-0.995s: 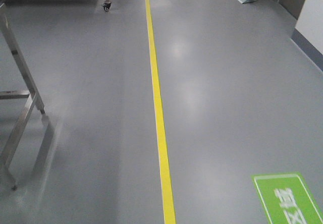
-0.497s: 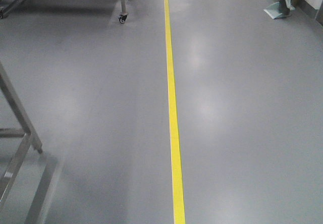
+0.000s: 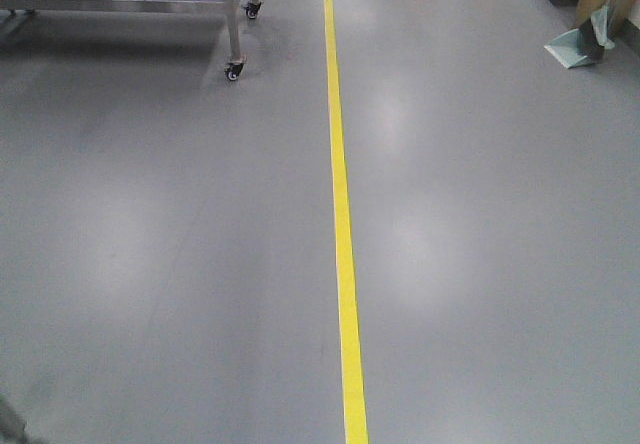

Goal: Pour parts from conveyor to right shelf
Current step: 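Drive along the yellow-lined aisle carrying the block in the right gripper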

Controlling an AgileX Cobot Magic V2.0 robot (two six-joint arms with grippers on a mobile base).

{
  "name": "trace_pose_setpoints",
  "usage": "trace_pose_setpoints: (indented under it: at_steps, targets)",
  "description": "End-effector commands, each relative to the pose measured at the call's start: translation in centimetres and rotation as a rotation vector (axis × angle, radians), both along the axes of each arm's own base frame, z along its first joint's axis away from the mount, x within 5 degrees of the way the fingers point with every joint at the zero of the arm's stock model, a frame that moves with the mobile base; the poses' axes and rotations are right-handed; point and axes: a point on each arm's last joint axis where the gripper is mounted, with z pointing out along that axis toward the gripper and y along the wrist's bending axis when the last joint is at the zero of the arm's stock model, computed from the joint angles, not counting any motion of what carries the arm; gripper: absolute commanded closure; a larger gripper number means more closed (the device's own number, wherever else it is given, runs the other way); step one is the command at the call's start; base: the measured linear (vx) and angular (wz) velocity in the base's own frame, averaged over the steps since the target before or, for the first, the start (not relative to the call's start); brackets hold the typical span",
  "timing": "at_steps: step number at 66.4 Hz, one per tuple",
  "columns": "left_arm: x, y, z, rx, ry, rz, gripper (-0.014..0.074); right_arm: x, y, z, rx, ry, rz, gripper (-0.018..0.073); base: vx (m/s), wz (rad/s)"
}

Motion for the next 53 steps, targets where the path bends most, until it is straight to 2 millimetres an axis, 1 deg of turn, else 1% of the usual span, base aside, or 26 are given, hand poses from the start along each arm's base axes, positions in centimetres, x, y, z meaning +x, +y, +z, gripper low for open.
trace_pose_setpoints:
  at_steps: [1,39,53]
  targets:
    - [-0.21,-0.03,1.44,-0.021,-0.109,-0.007,0.0603,-0.02,-0.04,1.48,0.010,-0.085,-0.003,0.0564,0.86,-0.01]
    - [-0.21,-0.03,1.44,-0.021,-0.109,-0.007,0.0603,-0.02,-0.04,1.48,0.010,-0.085,-0.003,0.0564,0.85,0.07]
    - [-0.21,-0.03,1.44,-0.021,-0.109,-0.007,0.0603,-0.02,-0.04,1.48,0.010,-0.085,-0.003,0.0564,0.79,-0.03]
